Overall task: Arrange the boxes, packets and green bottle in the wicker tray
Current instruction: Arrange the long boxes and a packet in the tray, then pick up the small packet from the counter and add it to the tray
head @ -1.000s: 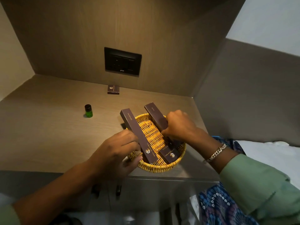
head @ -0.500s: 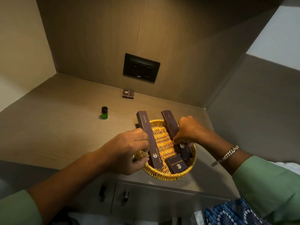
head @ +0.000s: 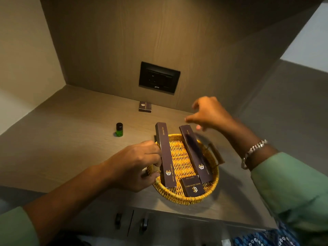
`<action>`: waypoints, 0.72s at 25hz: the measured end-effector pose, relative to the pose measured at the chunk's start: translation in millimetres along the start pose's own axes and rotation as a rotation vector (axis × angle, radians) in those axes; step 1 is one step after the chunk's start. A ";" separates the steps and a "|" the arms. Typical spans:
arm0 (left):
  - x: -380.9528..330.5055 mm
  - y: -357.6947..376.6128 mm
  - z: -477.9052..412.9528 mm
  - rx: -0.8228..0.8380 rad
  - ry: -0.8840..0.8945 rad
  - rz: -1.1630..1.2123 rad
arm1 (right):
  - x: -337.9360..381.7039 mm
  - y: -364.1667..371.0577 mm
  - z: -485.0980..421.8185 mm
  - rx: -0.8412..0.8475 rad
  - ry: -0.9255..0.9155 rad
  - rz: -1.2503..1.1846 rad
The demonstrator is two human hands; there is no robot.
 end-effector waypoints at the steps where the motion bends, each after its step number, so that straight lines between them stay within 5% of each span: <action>1: 0.8 -1.8 -0.8 0.002 -0.016 -0.001 | 11.4 2.8 -18.1 -0.003 -0.053 -0.064; 12: -4.2 -4.6 1.7 -0.037 -0.183 -0.009 | 70.3 136.9 -149.8 0.365 -0.275 0.192; 18: -2.4 -3.4 6.0 -0.015 -0.235 -0.039 | 92.6 146.4 -152.5 0.373 -0.323 0.283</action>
Point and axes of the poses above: each hand's wrist, its own z-axis away from the middle knuckle, its own y-axis out of the palm, x = y × z, the point moved 8 cm from there along -z, towards the middle knuckle, and after that the axes turned 14 degrees about -z, right-handed, at the moved point
